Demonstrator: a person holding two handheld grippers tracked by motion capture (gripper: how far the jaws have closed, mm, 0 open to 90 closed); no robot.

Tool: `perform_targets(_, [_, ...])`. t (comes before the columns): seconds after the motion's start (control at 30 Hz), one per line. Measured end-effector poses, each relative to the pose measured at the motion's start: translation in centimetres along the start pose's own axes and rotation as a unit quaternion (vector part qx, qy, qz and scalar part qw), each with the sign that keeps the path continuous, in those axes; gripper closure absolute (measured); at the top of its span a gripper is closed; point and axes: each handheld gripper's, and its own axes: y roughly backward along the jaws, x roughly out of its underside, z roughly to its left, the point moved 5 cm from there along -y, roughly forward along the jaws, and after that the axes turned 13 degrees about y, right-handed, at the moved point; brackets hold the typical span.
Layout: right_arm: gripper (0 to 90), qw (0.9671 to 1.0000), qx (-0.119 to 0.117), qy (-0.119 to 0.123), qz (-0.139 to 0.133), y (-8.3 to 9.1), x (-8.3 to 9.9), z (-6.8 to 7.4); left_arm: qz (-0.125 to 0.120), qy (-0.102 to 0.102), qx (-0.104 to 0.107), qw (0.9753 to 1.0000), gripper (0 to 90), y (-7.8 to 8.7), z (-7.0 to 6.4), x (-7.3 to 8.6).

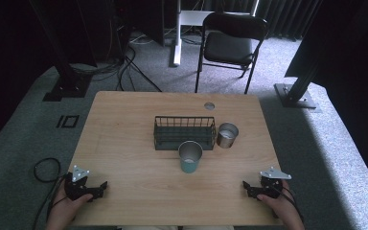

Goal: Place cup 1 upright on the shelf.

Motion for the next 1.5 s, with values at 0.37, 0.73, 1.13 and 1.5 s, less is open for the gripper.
perform_targets(0.37, [11.5, 1.0, 0.001, -0.001, 0.0, 0.0, 0.0, 0.0, 0.0, 0.0, 0.0, 1.0, 2.4, 0.0, 0.0, 0.0])
perform_targets(0.73, [12.9, 1.0, 0.004, -0.002, -0.002, 0.2, 0.1, 0.3, 0.0, 0.0, 0.0, 1.0, 2.3, 0.0, 0.0, 0.0])
perform_targets(1.13, [12.9, 0.9996, -0.016, 0.022, -0.009, -0.5, -1.0, 1.7, 0.0, 0.0, 0.0, 1.0, 2.3, 0.0, 0.0, 0.0])
perform_targets(1.5, [12.9, 0.9986, -0.034, 0.038, -0.012, -1.5, -2.5, 3.1, 0.0, 0.0, 0.0, 1.0, 2.3, 0.0, 0.0, 0.0])
